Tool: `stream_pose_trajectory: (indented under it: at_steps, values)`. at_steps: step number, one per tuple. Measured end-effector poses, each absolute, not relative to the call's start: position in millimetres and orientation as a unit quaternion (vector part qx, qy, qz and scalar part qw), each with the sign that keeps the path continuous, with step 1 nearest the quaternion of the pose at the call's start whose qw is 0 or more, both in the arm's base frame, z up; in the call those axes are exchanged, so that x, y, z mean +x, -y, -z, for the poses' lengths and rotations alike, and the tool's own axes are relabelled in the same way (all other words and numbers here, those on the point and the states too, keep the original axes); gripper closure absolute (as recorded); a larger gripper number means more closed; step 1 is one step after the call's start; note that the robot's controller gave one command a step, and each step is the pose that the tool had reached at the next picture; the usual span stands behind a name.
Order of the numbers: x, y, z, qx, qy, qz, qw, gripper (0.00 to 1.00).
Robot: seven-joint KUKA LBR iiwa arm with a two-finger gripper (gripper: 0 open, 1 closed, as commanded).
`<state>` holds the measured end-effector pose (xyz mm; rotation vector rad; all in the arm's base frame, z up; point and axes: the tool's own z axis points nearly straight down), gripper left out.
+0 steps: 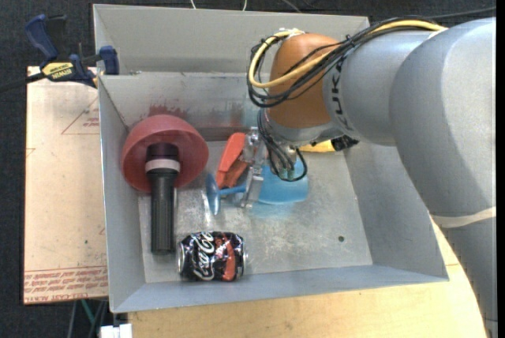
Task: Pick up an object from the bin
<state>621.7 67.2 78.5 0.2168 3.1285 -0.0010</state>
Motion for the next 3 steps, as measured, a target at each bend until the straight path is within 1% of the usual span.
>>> stream_pose_trajectory:
  at_steps: [1,2,3]
  values:
    - [620.1,-62.4,-80.1,0.058,-0.998,-0.002,0.007,0.0]
    - [580.6,-59.0,-87.2,-0.046,-0.999,-0.002,0.008,1.0]
    - [580.6,-59.0,-87.2,-0.046,-0.999,-0.002,0.008,1.0]
